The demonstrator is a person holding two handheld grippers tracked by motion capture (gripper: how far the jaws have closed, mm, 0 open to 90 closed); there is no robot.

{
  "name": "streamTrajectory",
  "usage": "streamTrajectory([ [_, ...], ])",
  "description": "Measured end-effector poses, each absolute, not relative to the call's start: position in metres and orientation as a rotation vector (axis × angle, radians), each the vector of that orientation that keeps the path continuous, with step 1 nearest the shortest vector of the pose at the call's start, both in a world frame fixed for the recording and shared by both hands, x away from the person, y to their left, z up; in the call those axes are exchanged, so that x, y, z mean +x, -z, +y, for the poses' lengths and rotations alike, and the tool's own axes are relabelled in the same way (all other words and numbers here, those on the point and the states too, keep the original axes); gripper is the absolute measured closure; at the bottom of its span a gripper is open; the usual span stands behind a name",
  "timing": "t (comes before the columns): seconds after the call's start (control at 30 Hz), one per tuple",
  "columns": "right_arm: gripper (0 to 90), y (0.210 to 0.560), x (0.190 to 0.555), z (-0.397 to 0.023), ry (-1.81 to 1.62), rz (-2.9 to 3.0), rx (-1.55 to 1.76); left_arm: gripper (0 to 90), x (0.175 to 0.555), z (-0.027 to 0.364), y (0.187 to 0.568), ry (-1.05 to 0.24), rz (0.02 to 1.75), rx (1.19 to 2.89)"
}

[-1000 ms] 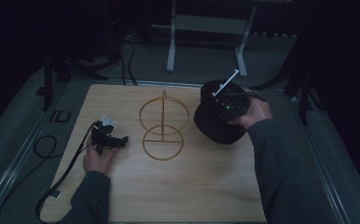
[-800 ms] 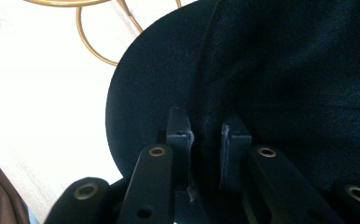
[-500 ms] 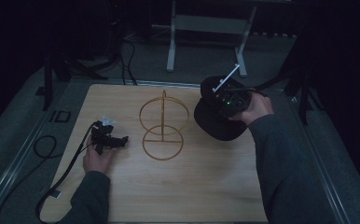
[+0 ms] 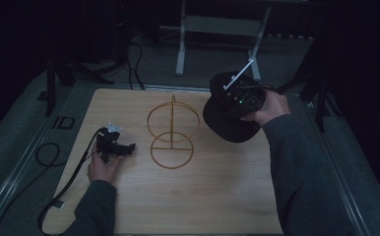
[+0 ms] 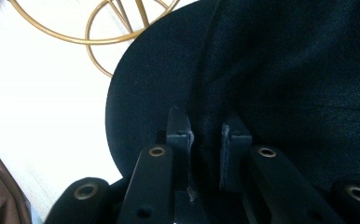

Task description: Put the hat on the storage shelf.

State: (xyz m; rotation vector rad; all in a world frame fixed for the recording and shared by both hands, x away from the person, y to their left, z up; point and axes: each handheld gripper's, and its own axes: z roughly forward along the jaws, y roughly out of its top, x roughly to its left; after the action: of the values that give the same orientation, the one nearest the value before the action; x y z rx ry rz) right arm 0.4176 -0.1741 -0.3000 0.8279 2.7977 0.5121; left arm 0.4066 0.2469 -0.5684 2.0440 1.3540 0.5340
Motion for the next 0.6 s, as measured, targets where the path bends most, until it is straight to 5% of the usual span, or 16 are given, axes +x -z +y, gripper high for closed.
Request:
streamTrajectory([
  [0.6, 78.2, 0.287, 0.413, -0.159, -0.509, 2.793, 0.768, 2.3, 0.407, 0.247, 0.568, -0.534, 1.355, 2.043],
])
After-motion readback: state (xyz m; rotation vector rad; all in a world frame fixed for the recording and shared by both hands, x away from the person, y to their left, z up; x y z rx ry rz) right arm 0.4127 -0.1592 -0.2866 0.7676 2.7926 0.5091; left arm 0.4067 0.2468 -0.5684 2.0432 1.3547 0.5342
